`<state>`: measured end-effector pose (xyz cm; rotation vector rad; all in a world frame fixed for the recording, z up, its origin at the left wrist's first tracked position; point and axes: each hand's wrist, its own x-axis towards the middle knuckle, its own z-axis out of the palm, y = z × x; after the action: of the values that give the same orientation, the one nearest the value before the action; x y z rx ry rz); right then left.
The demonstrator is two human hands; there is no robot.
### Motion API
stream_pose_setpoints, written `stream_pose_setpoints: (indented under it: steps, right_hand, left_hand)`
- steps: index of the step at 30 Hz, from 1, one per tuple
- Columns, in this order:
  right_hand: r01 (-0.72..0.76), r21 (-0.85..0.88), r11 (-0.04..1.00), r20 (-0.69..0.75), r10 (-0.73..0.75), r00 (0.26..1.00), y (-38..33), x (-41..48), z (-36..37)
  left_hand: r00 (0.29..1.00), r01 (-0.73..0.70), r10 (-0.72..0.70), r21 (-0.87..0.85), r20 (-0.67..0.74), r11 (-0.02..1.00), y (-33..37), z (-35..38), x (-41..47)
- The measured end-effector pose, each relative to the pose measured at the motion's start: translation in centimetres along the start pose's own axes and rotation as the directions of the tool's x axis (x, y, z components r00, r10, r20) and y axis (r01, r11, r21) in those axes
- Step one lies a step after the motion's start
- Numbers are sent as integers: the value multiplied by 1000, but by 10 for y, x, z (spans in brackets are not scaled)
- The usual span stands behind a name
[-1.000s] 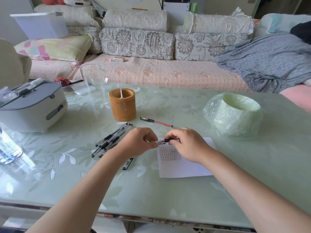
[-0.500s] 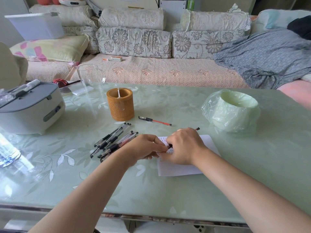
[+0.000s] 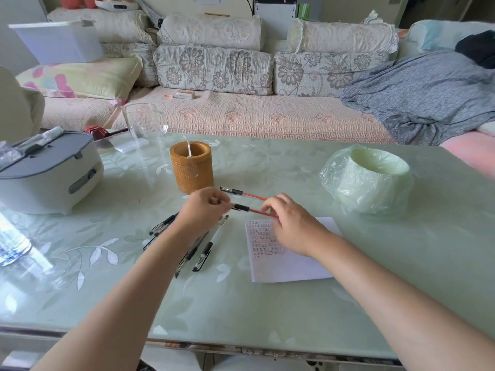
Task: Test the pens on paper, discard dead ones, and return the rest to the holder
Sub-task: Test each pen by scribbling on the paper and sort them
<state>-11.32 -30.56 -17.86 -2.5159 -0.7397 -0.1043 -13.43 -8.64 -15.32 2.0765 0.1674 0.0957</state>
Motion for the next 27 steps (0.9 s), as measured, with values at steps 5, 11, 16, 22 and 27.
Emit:
stream_pose_setpoints:
  steps: [5, 11, 16, 22, 27]
  right_hand:
    - [-50, 66, 997, -93, 56, 994, 9, 11, -4]
    - [-139, -60, 989, -186, 126, 974, 12, 33, 6]
    - [-165, -158, 974, -167, 138, 976, 8, 47, 20]
    - [-156, -201, 967, -203, 115, 972, 3, 59, 34]
    - [-155, -286, 946, -165, 111, 980, 2, 62, 38]
  left_hand:
    - [992, -127, 129, 172, -3, 977, -15, -13, 7]
    - [984, -109, 164, 475, -76, 873, -40, -42, 8]
    - [993, -96, 115, 587, 5, 804, -54, -56, 0]
    - [986, -144, 162, 666, 34, 732, -53, -57, -8]
    - [986, -124, 163, 724, 16, 678, -53, -54, -8]
